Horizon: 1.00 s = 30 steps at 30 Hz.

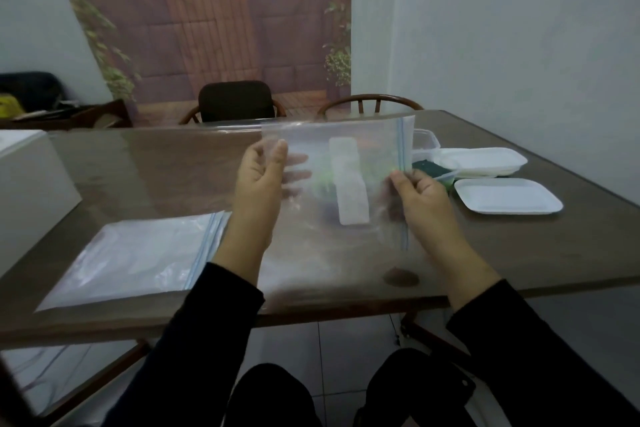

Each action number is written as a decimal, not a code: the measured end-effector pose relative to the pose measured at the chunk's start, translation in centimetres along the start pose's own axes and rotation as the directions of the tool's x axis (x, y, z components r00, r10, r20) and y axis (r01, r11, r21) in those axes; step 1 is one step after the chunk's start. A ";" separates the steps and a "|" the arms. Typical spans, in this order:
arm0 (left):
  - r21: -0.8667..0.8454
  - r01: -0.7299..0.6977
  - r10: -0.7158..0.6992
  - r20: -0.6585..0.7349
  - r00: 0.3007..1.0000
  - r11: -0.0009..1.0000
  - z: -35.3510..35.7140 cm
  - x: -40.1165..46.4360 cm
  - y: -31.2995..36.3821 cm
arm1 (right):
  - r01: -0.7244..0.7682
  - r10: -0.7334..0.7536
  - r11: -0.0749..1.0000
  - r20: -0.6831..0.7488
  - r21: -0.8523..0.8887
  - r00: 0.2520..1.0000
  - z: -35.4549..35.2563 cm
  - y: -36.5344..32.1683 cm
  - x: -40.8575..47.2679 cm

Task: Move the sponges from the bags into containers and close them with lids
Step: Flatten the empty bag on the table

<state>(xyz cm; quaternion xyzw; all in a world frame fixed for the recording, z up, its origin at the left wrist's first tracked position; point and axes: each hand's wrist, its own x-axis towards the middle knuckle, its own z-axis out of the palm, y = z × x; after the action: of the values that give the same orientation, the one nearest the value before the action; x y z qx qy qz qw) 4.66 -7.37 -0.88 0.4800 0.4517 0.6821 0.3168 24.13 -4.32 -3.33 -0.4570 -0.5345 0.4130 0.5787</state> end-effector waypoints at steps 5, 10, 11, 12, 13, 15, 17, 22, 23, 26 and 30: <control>0.199 0.114 -0.120 0.021 0.993 0.973 0.9 -1.4 -2.3 | 0.083 -0.087 0.996 -0.158 -0.028 0.984 1.3 0.5 0.8; 0.410 -0.091 0.144 -0.101 0.984 0.907 0.5 -0.9 -3.2 | 0.195 -0.226 0.963 -0.167 -0.184 0.960 1.5 1.2 0.6; 0.432 -0.110 0.171 -0.105 0.980 0.895 0.4 -0.8 -3.2 | 0.236 -0.278 0.943 -0.165 -0.235 0.946 1.3 1.1 0.7; 0.448 -0.125 0.190 -0.102 0.976 0.885 0.4 -0.7 -3.3 | 0.274 -0.327 0.919 -0.157 -0.283 0.932 1.0 0.9 0.7; 0.465 -0.137 0.205 -0.098 0.974 0.875 0.5 -0.6 -3.3 | 0.304 -0.365 0.895 -0.147 -0.326 0.919 0.8 0.8 0.8; 0.498 -0.152 0.222 -0.085 0.971 0.854 0.6 -0.6 -3.5 | 0.327 -0.399 0.871 -0.138 -0.368 0.907 0.6 1.1 1.1; 0.537 -0.175 0.247 -0.064 0.967 0.825 0.3 -0.7 -3.5 | 0.335 -0.407 0.865 -0.133 -0.375 0.904 0.6 1.3 1.0; 0.650 -0.220 0.361 -0.089 0.928 0.727 -2.5 -0.2 -1.3 | 0.414 -0.459 0.865 -0.113 -0.282 0.881 2.7 0.2 0.2; 0.698 -0.203 0.374 -0.100 0.922 0.687 -3.7 0.1 -0.6 | 0.425 -0.460 0.870 -0.099 -0.250 0.883 3.6 -0.4 0.2; 0.817 -0.084 0.361 -0.158 0.919 0.571 -7.7 0.8 1.3 | 0.400 -0.405 0.877 0.037 -0.264 0.913 6.8 -1.8 0.1; 0.872 0.243 0.183 -0.346 0.920 0.425 -16.1 1.6 1.1 | 0.400 -0.236 0.830 0.404 -0.388 0.884 12.4 -1.9 -1.1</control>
<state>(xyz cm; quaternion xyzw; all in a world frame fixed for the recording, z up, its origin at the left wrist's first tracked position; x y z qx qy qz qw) -11.05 -11.45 -1.37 0.4195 0.8080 0.4070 -0.0745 11.67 -4.74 -1.63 -0.4061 -0.7777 0.2425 0.4141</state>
